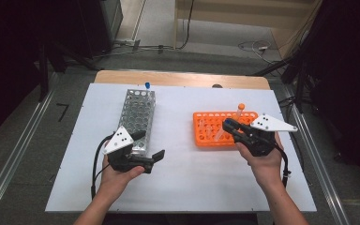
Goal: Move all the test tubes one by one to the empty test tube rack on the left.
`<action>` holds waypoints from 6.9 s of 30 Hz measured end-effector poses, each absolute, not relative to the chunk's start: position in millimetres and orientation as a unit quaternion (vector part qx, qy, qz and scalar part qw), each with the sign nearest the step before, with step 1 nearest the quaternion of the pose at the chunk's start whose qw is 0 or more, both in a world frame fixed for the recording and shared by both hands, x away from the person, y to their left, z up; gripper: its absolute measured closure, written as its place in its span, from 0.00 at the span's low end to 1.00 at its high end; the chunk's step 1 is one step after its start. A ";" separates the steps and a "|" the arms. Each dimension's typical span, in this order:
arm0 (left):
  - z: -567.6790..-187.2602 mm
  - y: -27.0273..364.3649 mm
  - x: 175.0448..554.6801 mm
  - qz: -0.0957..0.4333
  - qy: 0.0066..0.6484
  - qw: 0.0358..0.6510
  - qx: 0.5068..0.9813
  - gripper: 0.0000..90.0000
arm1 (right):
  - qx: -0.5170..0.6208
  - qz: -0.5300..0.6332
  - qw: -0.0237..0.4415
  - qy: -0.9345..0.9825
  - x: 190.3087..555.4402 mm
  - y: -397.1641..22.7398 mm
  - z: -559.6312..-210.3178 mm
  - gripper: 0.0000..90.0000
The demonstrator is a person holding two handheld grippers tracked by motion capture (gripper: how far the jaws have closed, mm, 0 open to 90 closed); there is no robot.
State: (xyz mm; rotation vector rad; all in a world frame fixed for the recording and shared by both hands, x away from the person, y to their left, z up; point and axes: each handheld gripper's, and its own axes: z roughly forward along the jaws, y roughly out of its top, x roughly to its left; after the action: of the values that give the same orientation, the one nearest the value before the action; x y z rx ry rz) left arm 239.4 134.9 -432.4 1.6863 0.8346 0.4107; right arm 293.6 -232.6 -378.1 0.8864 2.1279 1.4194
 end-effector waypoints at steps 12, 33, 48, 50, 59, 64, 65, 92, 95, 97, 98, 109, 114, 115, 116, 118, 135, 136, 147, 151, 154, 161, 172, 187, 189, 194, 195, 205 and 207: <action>-439.0 103.3 235.8 0.138 0.307 0.575 0.745 0.16 | 0.272 0.533 0.165 0.784 264.9 -215.1 -375.4 0.83; -440.0 66.2 232.7 0.113 0.254 0.587 0.760 0.45 | 0.224 0.530 0.109 0.811 247.6 -169.7 -385.8 0.83; -436.4 64.5 230.6 0.132 0.245 0.594 0.755 0.78 | 0.213 0.530 0.096 0.815 242.6 -156.8 -390.2 0.83; -436.4 64.5 230.1 0.135 0.242 0.593 0.756 0.83 | 0.213 0.530 0.094 0.815 242.7 -156.7 -390.5 0.83; -436.4 64.3 229.3 0.133 0.231 0.594 0.759 0.85 | 0.212 0.531 0.094 0.815 242.0 -156.3 -390.9 0.81; -435.9 67.1 230.7 0.137 0.235 0.593 0.758 0.86 | 0.212 0.546 0.092 0.805 240.4 -159.0 -387.4 0.53; -435.8 68.2 231.2 0.136 0.237 0.595 0.756 0.86 | 0.211 0.550 0.090 0.803 240.5 -160.5 -386.6 0.49; -411.9 128.4 262.5 0.189 0.309 0.621 0.695 0.86 | 0.246 0.556 0.100 0.788 244.1 -253.8 -410.8 0.00; -409.3 137.2 268.8 0.197 0.319 0.622 0.687 0.86 | 0.257 0.554 0.104 0.785 243.1 -266.5 -413.7 0.00; -408.1 142.4 273.8 0.203 0.327 0.624 0.680 0.86 | 0.262 0.553 0.107 0.783 242.8 -274.7 -415.5 0.00; -407.8 144.0 275.5 0.205 0.329 0.624 0.678 0.86 | 0.268 0.552 0.109 0.782 242.3 -279.2 -416.6 0.00; -402.3 157.1 309.5 0.240 0.352 0.610 0.669 0.86 | 0.301 0.538 0.124 0.778 245.1 -313.5 -432.1 0.00; -401.1 160.5 325.5 0.252 0.361 0.607 0.662 0.86 | 0.312 0.539 0.127 0.772 249.6 -323.6 -436.9 0.00; -400.8 161.2 328.3 0.255 0.362 0.607 0.660 0.86 | 0.314 0.538 0.127 0.772 250.2 -325.1 -437.8 0.00; -400.5 161.9 331.1 0.256 0.365 0.606 0.659 0.86 | 0.316 0.538 0.129 0.771 251.2 -326.5 -438.9 0.00; -400.0 163.2 336.6 0.262 0.369 0.603 0.657 0.86 | 0.318 0.538 0.127 0.770 252.5 -329.0 -440.9 0.00; -405.2 174.5 381.7 0.295 0.411 0.594 0.626 0.86 | 0.329 0.535 0.129 0.767 256.2 -334.5 -446.9 0.00; -405.9 174.5 384.2 0.298 0.413 0.594 0.623 0.86 | 0.329 0.535 0.129 0.767 256.2 -334.8 -447.0 0.00; -423.7 167.8 411.9 0.304 0.436 0.577 0.619 0.86 | 0.335 0.534 0.130 0.765 257.1 -338.2 -449.7 0.00; -429.3 167.7 419.0 0.304 0.446 0.571 0.618 0.86 | 0.335 0.532 0.129 0.767 257.0 -336.4 -450.3 0.00; -430.8 166.9 421.7 0.302 0.452 0.568 0.618 0.86 | 0.332 0.531 0.130 0.769 256.3 -336.1 -449.9 0.00; -432.8 163.6 426.6 0.302 0.468 0.545 0.627 0.86 | 0.327 0.538 0.131 0.766 255.8 -338.9 -447.8 0.00; -432.8 161.0 430.4 0.293 0.487 0.523 0.635 0.86 | 0.322 0.546 0.131 0.763 255.9 -338.7 -445.0 0.00; -430.1 157.7 427.8 0.306 0.488 0.503 0.644 0.85 | 0.331 0.545 0.134 0.759 257.2 -341.1 -446.9 0.00; -429.6 156.6 427.0 0.307 0.488 0.500 0.646 0.85 | 0.332 0.545 0.135 0.758 257.5 -341.2 -446.9 0.00; -427.3 155.1 424.3 0.314 0.487 0.489 0.653 0.85 | 0.334 0.544 0.137 0.757 257.2 -341.8 -446.7 0.00; -426.5 154.4 423.5 0.318 0.486 0.486 0.653 0.85 | 0.335 0.544 0.137 0.757 257.4 -342.0 -447.0 0.00; -421.6 154.3 419.3 0.330 0.485 0.477 0.655 0.84 | 0.334 0.542 0.137 0.759 257.3 -340.4 -447.8 0.00; -422.1 154.9 420.3 0.327 0.486 0.477 0.655 0.84 | 0.332 0.541 0.137 0.760 257.3 -339.6 -447.9 0.00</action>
State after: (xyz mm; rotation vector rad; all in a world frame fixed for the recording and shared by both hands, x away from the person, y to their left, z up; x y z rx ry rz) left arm 420.3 154.9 -422.1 1.5991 1.1872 0.7997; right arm 257.3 -339.6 -447.9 0.9605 2.1991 1.5666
